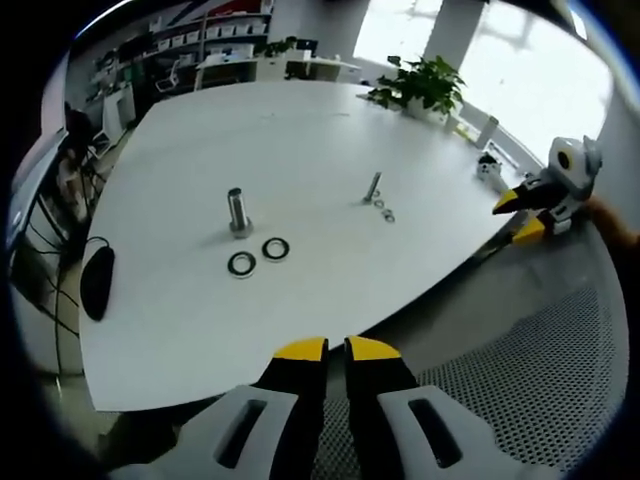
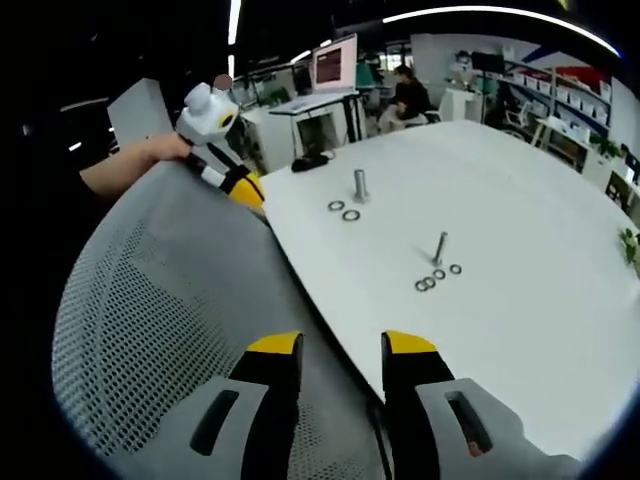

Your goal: Place the washer onto the threaded stud by aligning its center hole with the stud, sliding it down to the base, and recovering from edge contact or off-axis alignment until the washer reaches the visible bottom stop.

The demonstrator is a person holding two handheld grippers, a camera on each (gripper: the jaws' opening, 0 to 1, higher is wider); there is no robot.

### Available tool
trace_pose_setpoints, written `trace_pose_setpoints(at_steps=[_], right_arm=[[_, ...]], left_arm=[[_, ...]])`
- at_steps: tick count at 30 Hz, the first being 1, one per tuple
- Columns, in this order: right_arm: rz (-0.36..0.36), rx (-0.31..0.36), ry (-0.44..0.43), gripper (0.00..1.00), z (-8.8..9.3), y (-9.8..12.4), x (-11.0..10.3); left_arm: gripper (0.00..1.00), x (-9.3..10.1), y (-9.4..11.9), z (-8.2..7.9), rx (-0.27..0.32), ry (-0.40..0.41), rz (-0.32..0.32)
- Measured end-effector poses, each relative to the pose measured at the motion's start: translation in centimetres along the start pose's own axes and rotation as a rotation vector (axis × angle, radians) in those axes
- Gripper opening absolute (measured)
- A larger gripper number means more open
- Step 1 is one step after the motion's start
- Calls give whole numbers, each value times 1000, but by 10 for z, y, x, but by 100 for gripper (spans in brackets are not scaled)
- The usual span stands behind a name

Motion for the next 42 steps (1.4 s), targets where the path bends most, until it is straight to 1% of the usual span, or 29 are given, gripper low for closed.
trace_pose_setpoints(at_steps=[3, 12, 20, 25, 32, 37, 42], right_arm=[[5, -2, 15, 33, -2, 2, 8], [1, 24, 46, 33, -22, 2, 21], [-14, 22, 123, 33, -40, -3, 29], [-30, 29, 153, 33, -57, -8, 39], [-30, 13, 217, 33, -81, -15, 58], [-43, -8, 267, 33, -98, -23, 68], [-60, -30, 307, 33, -110, -35, 75]], left_arm=[[4, 0, 0, 0, 1, -1, -1], [4, -2, 0, -1, -1, 5, -8], [4, -3, 0, -1, 2, 11, -14], [4, -4, 0, -2, 4, 11, -17], [4, -4, 0, -1, -12, 14, -16], [4, -6, 0, -2, 1, 24, -24], [4, -9, 2, -4, 35, 47, -45]])
Point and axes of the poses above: the point that each gripper's makers call its tool centre point, and the gripper's own axes: y roughly backward along the fingers, x roughly to its right, z roughly out of its underside, the point moved 8 cm from there along y, roughly backward along the fingers, and after that the axes turned 2 degrees about x, right-handed, at the moved point
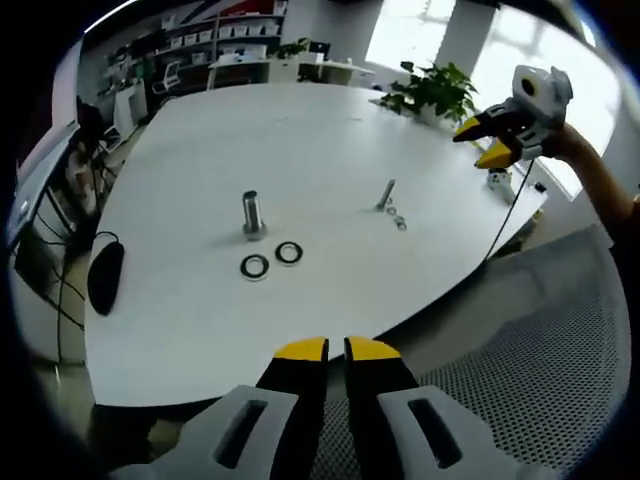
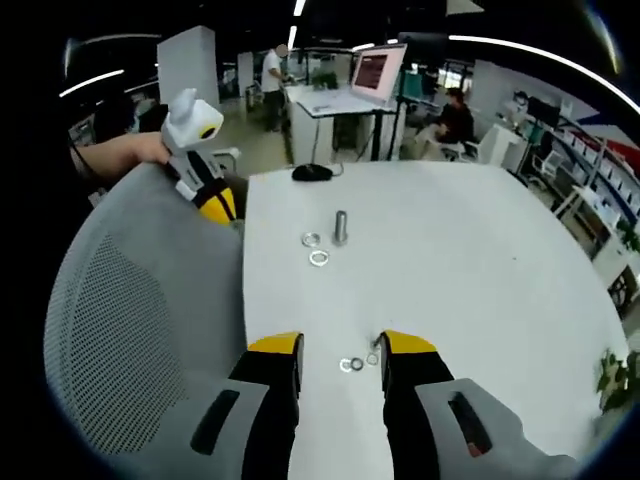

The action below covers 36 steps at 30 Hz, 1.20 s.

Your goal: Place the washer onto the threaded stud by aligning its center hole with the stud, sliding it down to the base, and recovering from edge contact or off-axis alignment until the washer reaches the visible bottom stop.

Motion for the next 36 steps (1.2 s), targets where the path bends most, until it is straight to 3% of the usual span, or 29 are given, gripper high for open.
trace_pose_setpoints(at_steps=[17, 26, 32, 36], right_arm=[[-57, -89, 39, 33, 3, -22, 25], [-59, -127, 56, 32, 6, -33, 35], [-52, -176, 75, 32, 14, -44, 41], [-59, -198, 67, 31, 21, -53, 43]], left_arm=[[4, -1, 1, -3, 37, 8, -10], [4, -6, 6, -8, 108, 52, -31], [4, -5, 4, -8, 95, 36, -15], [4, -9, 6, -11, 129, 53, -17]])
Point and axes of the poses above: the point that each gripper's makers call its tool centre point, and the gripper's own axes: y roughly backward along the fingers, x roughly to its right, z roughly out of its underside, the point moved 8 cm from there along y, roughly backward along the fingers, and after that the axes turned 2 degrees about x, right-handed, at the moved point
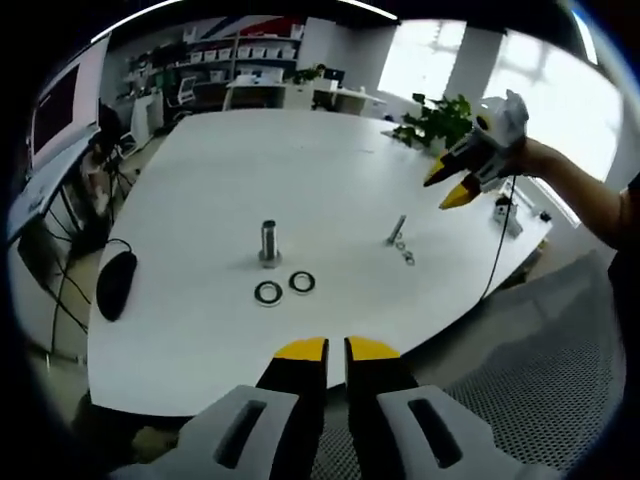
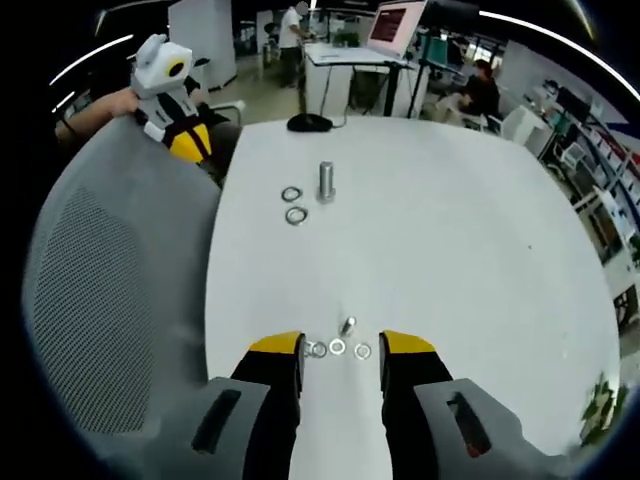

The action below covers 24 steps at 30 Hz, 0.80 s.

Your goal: Place the washer onto the threaded stud by aligning its center hole with the stud, sliding it down to the base, and recovering from edge contact or off-axis alignment until the washer reaches the visible bottom stop.

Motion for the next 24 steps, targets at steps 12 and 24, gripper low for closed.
trace_pose_setpoints(at_steps=[12, 24], right_arm=[[-57, -101, -16, 23, 28, -38, -3], [-144, -156, -51, 23, 42, -68, -11]], left_arm=[[4, 0, -2, 1, -19, 17, 12], [3, -2, -3, 3, -37, 22, 4]])
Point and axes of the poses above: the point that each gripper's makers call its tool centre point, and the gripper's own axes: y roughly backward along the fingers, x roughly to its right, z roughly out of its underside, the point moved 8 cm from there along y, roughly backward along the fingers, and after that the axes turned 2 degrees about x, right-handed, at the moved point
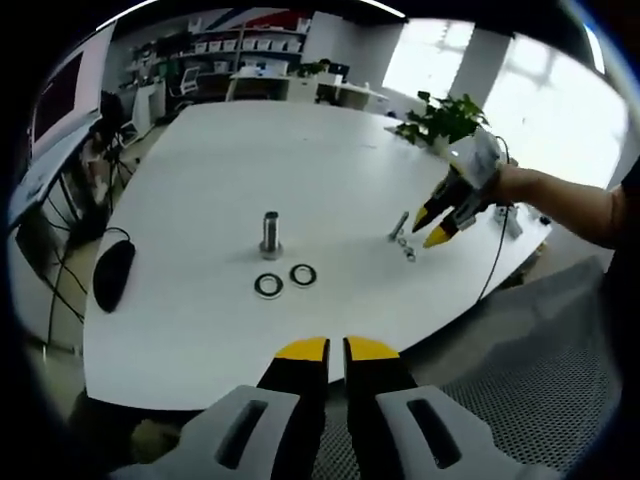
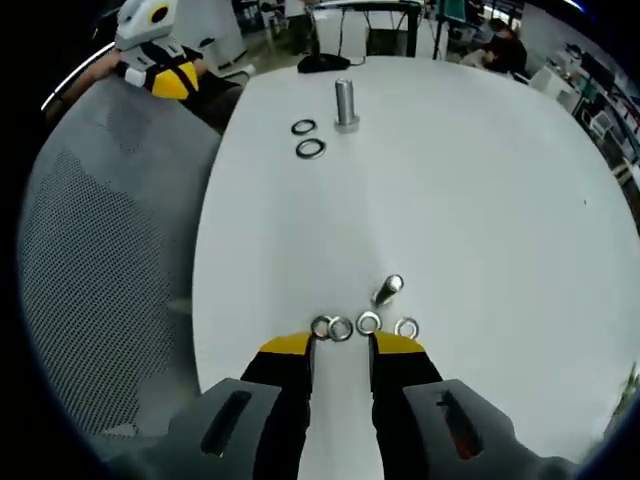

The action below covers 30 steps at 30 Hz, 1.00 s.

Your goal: Place the washer onto the threaded stud by aligning its center hole with the stud, sliding it down to the base, and recovering from edge contact or off-axis alignment until the washer reaches the visible bottom stop.

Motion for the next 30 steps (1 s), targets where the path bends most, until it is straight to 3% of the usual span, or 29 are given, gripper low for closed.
trace_pose_setpoints(at_steps=[12, 18, 21, 23, 30], right_arm=[[-32, -64, -51, 19, 4, -18, 3], [-22, -54, -66, 18, 2, -18, 3], [3, -65, -43, 16, 0, -20, 2], [8, -80, 29, 15, -1, -20, 2], [22, -90, 35, 14, -1, -20, 2]], left_arm=[[3, -2, 0, 2, -23, -3, -14], [3, -1, 0, 2, -23, -4, -13], [3, -2, -1, 2, -24, -4, -15], [3, -2, 0, 2, -22, -3, -16], [3, -1, 0, 0, -7, -5, -6]])
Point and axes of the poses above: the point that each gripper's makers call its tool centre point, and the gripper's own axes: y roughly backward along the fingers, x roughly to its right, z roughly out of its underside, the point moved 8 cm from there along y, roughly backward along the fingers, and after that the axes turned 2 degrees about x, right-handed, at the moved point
